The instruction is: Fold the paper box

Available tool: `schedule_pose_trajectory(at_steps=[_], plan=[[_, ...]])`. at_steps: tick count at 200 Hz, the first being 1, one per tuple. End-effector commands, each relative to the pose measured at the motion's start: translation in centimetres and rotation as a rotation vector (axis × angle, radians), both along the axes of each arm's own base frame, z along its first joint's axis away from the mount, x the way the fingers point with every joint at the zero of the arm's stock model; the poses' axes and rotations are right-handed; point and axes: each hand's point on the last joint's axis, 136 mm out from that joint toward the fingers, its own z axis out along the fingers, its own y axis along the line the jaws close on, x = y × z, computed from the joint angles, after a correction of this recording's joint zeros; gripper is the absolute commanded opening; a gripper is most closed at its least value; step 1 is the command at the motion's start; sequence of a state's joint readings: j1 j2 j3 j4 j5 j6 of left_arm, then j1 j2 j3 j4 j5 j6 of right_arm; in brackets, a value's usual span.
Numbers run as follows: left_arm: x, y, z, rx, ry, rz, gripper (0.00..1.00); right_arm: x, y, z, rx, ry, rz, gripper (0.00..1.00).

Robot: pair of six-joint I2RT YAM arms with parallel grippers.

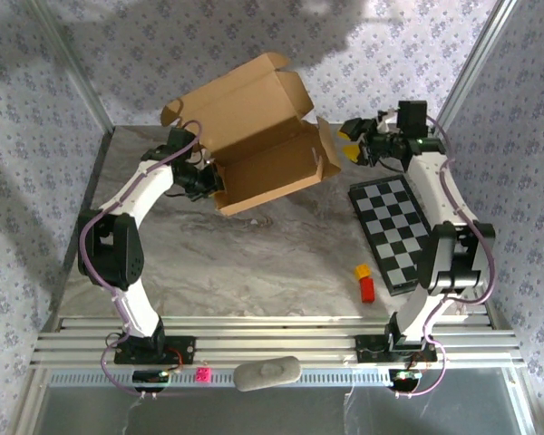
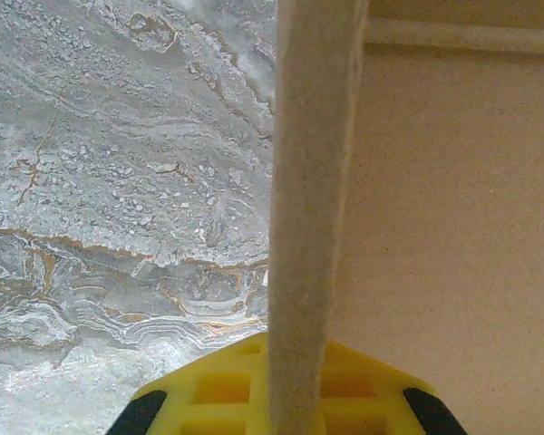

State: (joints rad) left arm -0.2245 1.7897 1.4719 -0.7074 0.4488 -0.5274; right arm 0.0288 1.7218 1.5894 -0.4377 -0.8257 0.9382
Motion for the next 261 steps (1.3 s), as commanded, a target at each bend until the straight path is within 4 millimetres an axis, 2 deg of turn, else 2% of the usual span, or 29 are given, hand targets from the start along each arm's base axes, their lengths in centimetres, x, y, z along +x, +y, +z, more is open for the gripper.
schedule_pose_trajectory(at_steps=[1,30,60,143,164,202,261], plan=[[0.6,-0.5,1.8,-0.033,-0.044,-0.028,0.00,-0.7,2.3,0.7,-0.004,-0.025,0.101,0.57],[0.6,-0.5,1.7,-0.028,-0.037,-0.032,0.00,-0.4,4.0,2.1,0.010,-0.058,0.124,0.58],[0.5,-0.6,1.6,-0.013,-0.033,-0.040,0.00,-0.8,5.3,2.6,-0.051,-0.070,0.174,0.57],[0.4,-0.2,1.9,0.095,-0.021,-0.053,0.00,-2.5,6.3,1.5,-0.279,-0.070,0.253,0.53],[0.4,-0.3,2.3,0.098,-0.033,-0.049,0.00,-2.8,6.6,0.6,-0.348,-0.059,0.263,0.52],[0.4,-0.5,3.2,0.089,-0.055,-0.048,0.00,-3.6,6.0,-2.8,-0.573,-0.041,0.299,0.50],[0.0,-1.0,4.6,0.086,-0.087,-0.055,0.00,-4.3,6.4,-4.7,-0.816,-0.050,0.351,0.42]])
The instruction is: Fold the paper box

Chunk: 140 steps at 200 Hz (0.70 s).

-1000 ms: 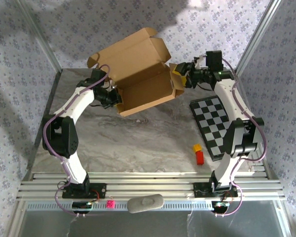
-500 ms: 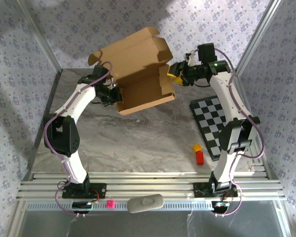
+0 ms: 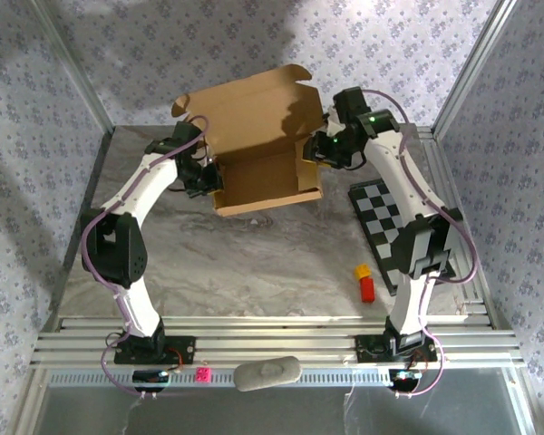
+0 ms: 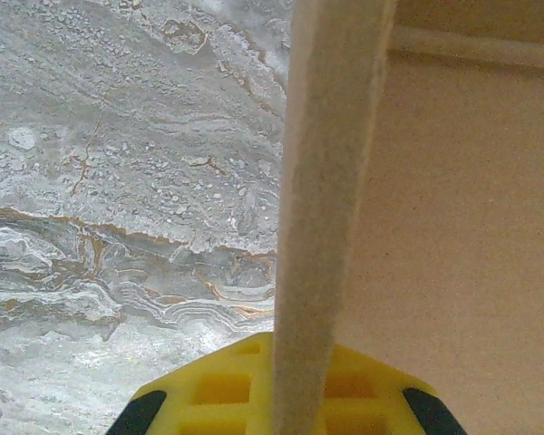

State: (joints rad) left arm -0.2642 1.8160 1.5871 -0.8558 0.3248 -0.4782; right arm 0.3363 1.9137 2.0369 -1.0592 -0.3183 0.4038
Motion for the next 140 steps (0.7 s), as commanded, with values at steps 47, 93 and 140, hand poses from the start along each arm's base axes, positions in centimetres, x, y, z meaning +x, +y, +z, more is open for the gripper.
schedule_pose_trajectory(at_steps=[47,93,140], plan=[[0.0,-1.6,5.0,-0.045,-0.116,-0.032,0.00,-1.2,-1.6,-3.4,-0.448,-0.009,0.045,0.30],[-0.5,-1.9,6.5,-0.005,-0.143,-0.039,0.00,-1.4,-2.5,-3.6,-0.719,-0.081,0.052,0.04],[-1.2,-2.5,7.6,0.012,-0.179,-0.032,0.00,-1.8,-2.3,-3.3,-0.785,-0.109,0.064,0.00]])
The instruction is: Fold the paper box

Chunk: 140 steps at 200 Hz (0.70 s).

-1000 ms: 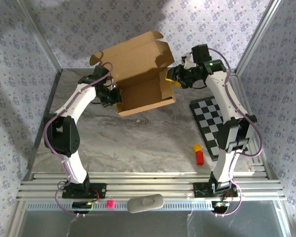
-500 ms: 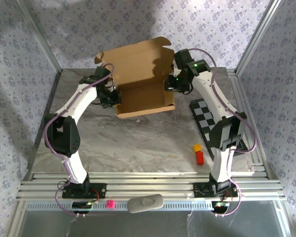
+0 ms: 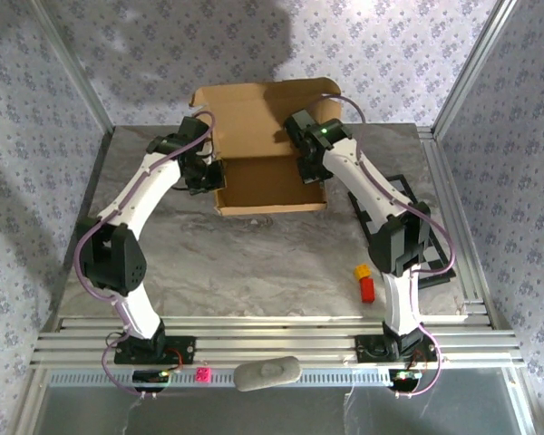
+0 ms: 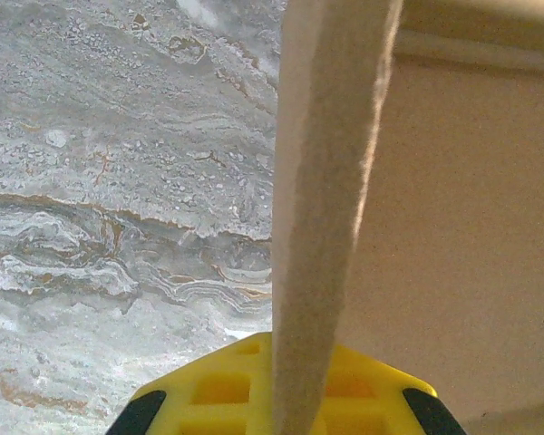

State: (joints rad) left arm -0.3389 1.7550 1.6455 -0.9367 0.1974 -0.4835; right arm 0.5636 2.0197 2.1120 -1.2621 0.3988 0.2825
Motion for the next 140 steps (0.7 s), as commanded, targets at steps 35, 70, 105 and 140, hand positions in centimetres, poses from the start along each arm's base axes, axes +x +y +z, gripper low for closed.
schedule_pose_trajectory(at_steps=[35,70,105,140], plan=[[-0.2,-1.7,5.0,-0.087,-0.119,-0.012,0.00,-0.6,-0.1,-0.1,-0.074,0.009,0.030,0.00],[-0.5,-1.6,5.4,-0.072,-0.127,-0.001,0.00,-0.4,-1.9,0.0,-0.201,-0.002,0.008,0.00],[-0.5,-1.7,5.6,-0.065,-0.135,0.004,0.00,-0.3,-2.6,0.0,-0.263,-0.005,-0.004,0.00],[-0.3,-1.9,6.1,-0.070,-0.148,0.007,0.00,-0.5,-2.2,-0.7,-0.195,0.017,-0.019,0.00]])
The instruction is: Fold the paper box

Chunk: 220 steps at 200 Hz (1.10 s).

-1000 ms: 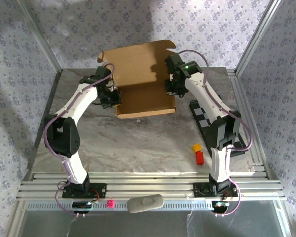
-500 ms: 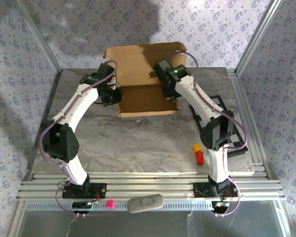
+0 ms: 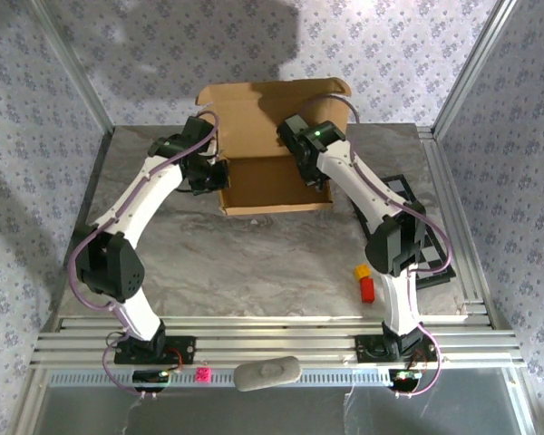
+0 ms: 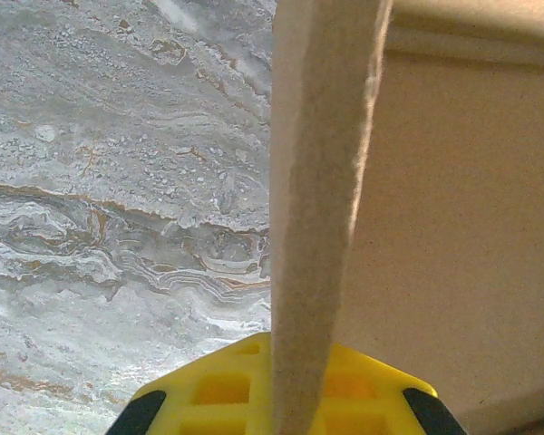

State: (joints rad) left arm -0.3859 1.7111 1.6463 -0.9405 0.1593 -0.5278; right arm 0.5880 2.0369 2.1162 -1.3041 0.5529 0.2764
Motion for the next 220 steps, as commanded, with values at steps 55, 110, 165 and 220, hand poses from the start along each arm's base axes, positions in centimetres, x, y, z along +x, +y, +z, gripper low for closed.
schedule_pose_trajectory(at_steps=[55,110,165,220], plan=[[0.8,-1.3,4.8,-0.092,-0.114,-0.006,0.00,0.2,0.3,-0.6,0.268,0.054,-0.041,0.08],[1.0,-1.2,4.3,-0.079,-0.102,-0.010,0.00,0.9,0.3,1.3,0.367,0.014,-0.059,0.37],[1.3,-1.1,3.6,-0.047,-0.086,-0.024,0.00,0.9,0.0,4.0,0.446,-0.042,-0.065,0.53],[1.5,-1.4,3.8,-0.062,-0.087,-0.032,0.00,3.2,-1.5,2.9,0.315,-0.088,-0.073,0.40]])
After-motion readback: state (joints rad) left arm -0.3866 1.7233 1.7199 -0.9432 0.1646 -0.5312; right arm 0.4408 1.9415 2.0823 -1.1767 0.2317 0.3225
